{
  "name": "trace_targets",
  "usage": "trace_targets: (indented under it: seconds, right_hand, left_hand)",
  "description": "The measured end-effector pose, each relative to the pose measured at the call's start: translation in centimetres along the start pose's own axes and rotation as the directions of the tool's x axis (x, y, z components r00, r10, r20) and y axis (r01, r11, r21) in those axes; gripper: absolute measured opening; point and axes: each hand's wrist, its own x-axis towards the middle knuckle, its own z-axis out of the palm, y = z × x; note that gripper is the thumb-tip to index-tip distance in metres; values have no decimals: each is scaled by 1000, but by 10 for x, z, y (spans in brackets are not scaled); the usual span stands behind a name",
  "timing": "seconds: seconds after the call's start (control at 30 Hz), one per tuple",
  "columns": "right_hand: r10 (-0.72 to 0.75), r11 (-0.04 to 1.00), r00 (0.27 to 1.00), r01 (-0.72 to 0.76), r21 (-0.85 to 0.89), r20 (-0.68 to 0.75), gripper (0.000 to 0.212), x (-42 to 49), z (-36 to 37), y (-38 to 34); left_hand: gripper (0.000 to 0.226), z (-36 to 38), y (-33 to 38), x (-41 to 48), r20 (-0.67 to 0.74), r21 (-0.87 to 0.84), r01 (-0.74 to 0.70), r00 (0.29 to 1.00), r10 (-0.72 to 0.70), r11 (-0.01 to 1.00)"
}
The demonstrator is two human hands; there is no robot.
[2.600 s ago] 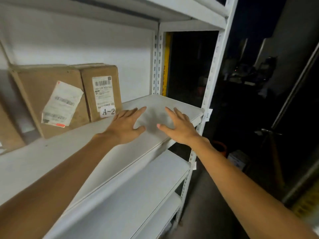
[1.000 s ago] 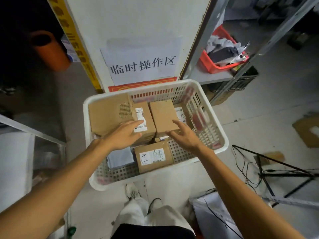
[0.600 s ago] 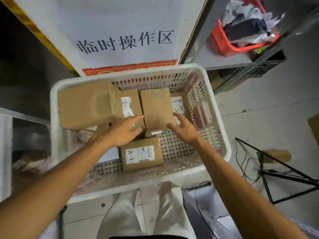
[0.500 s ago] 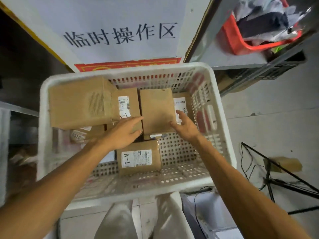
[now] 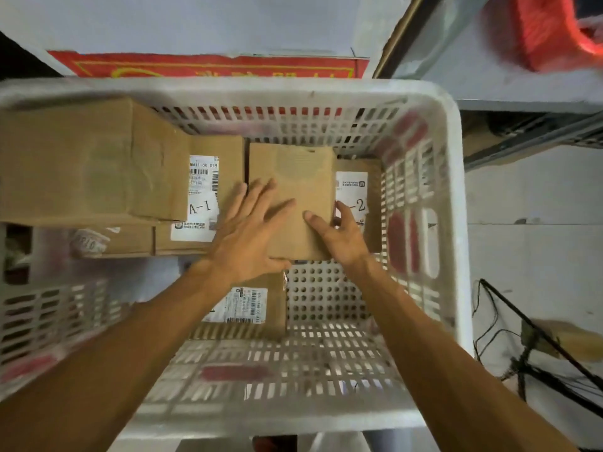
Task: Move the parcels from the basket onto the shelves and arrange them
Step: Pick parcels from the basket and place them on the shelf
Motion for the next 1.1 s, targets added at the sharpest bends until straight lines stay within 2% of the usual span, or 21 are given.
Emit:
trace_targets:
  seconds: [0.1, 0.2, 0.43, 0.6, 0.73, 0.93, 1.03, 1.1]
  right_hand:
    - [14, 998, 999, -16, 61, 38, 54, -1, 3, -2]
    - [25, 996, 999, -28, 87, 43, 73, -5, 2, -6]
    - [-6, 997, 996, -1, 71, 89, 64, -22, -9, 14]
    - [0, 998, 998, -4, 60, 59, 55, -25, -23, 17]
    - [0, 998, 998, -4, 56, 64, 57, -26, -20, 16]
    - [4, 998, 1000, -3, 59, -11, 58, -31, -29, 24]
    - [9, 998, 999, -7, 65, -34, 60, -33, -38, 34]
    - [10, 997, 999, -7, 74, -35, 59, -31, -39, 37]
  left_hand:
    - [113, 5, 6, -3, 12, -16, 10, 1000, -9, 1000]
    - [110, 3, 17, -1, -3, 14, 41, 999, -41, 999]
    - [95, -4, 41, -1, 41, 19, -27, 999, 26, 999]
    - [90, -2, 46, 0, 46, -53, 31, 999, -29, 998]
    - [92, -4, 35, 2, 51, -130, 23, 999, -16, 991]
    - [83, -1, 48, 5, 55, -100, -50, 997, 56, 994]
    - [67, -3, 57, 10, -12, -249, -50, 999, 49, 967]
    - [60, -4, 54, 11, -131, -417, 33, 987, -96, 908]
